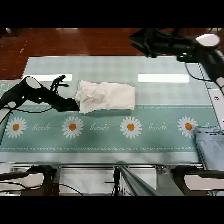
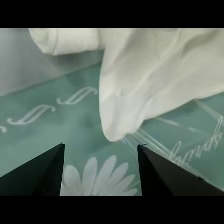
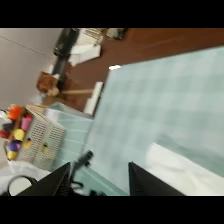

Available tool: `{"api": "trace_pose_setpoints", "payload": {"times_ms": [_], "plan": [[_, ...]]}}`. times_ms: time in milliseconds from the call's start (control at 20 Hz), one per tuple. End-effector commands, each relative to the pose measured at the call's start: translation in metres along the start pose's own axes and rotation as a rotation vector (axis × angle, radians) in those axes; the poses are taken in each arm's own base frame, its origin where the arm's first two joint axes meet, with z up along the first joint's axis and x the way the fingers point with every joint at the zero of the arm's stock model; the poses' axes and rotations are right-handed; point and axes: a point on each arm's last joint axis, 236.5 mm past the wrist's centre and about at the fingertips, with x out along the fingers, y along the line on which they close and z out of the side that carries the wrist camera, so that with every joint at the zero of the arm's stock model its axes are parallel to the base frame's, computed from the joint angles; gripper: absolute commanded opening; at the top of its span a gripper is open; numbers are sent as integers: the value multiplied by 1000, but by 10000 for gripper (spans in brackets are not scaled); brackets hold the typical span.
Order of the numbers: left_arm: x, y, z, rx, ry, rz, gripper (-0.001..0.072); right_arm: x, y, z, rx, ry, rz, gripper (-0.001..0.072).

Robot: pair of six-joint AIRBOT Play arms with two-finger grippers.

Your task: Fold the shirts.

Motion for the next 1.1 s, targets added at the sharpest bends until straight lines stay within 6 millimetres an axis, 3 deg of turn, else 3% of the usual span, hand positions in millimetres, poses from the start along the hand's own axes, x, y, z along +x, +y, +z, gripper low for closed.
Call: {"api": "trace_pose_setpoints", "payload": {"times_ms": [0, 250, 400, 600, 650, 700, 750, 900, 1050], "plan": [[4, 13, 19, 75, -61, 29, 573, -51, -43, -16, -4, 136, -124, 434], [15, -8, 52, 60, -115, -85, 570, -69, -70, -28, -25, 209, -218, 434], [25, -25, 46, 66, -45, -186, 547, -70, -74, -29, -33, 211, -234, 434], [36, -29, 34, 66, 22, -217, 546, -70, -76, -28, -36, 209, -244, 433], [38, -31, 33, 68, 27, -219, 457, -70, -76, -28, -34, 210, -244, 433], [38, -32, 33, 71, 27, -218, 191, -70, -76, -28, -31, 210, -244, 432], [37, -33, 36, 73, 22, -220, 34, -71, -76, -29, -26, 211, -244, 429], [12, -48, 60, 89, -33, -267, 33, -71, -77, -32, -27, 223, -248, 426], [-56, -83, 121, 175, -217, -327, 32, -73, -81, -34, -25, 233, -267, 426]]}}
